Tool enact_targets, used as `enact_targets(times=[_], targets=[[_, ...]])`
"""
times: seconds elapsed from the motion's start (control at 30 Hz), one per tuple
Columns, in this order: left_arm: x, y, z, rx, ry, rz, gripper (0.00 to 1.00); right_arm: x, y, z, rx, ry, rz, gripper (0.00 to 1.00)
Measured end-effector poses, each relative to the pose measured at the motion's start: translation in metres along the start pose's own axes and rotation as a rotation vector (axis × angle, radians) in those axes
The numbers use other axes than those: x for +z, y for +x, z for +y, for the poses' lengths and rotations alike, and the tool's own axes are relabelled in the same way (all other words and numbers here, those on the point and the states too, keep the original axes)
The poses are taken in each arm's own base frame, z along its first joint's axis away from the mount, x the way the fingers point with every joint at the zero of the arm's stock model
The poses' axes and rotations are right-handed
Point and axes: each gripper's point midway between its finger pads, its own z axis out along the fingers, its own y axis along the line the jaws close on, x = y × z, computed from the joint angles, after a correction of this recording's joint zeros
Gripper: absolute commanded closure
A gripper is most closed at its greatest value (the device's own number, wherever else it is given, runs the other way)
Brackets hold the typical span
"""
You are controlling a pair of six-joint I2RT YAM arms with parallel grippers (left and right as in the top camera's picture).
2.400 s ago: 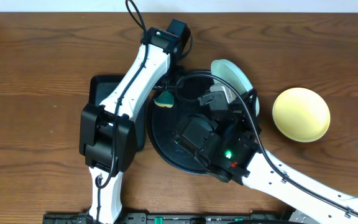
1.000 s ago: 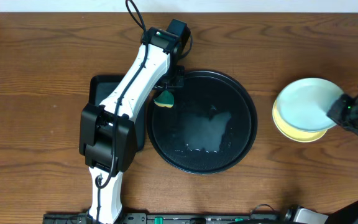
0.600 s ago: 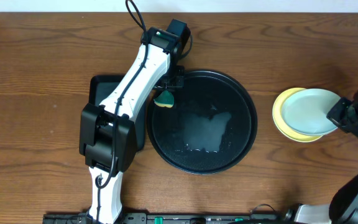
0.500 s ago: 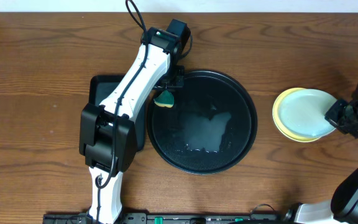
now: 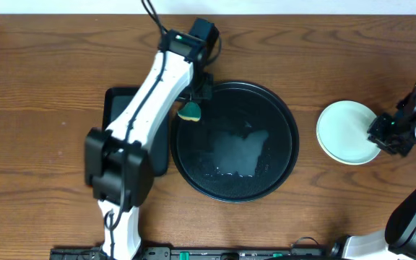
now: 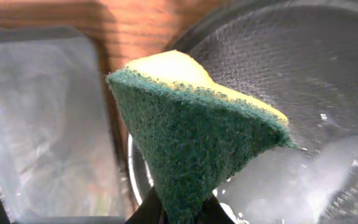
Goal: Clean dirty plates on tray and stack at the side
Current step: 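Release the sponge onto the small tray with the left gripper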
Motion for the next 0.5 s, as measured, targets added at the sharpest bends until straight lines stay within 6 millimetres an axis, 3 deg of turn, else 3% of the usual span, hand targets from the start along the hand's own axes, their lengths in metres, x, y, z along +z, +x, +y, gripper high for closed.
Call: enact_targets(times=[0.13,0.17,0.23,0.37,0.5], targets=[[-0.048,-0.001,0.024,-0.052,0.019,-0.083,0.92,-0.006,0.005,0.046,-0.141,-0.095,0.008,0.67],[-0.065,-0.001,0.037,-0.080,0.021,-0.110,0.93,-0.009,0.008,0.068,-0.201,-0.140,0.002,0.65],[-0.078,0.002,0.054,-0.116,0.014,-0.121,0.93,-0.010,0.011,0.095,-0.272,-0.193,-0.015,0.62],[-0.081,0.007,0.089,-0.179,-0.015,-0.094,0.93,-0.010,0.026,0.147,-0.422,-0.279,-0.040,0.61],[-0.077,0.007,0.111,-0.205,-0.034,-0.076,0.93,-0.010,0.048,0.184,-0.538,-0.313,-0.041,0.57]])
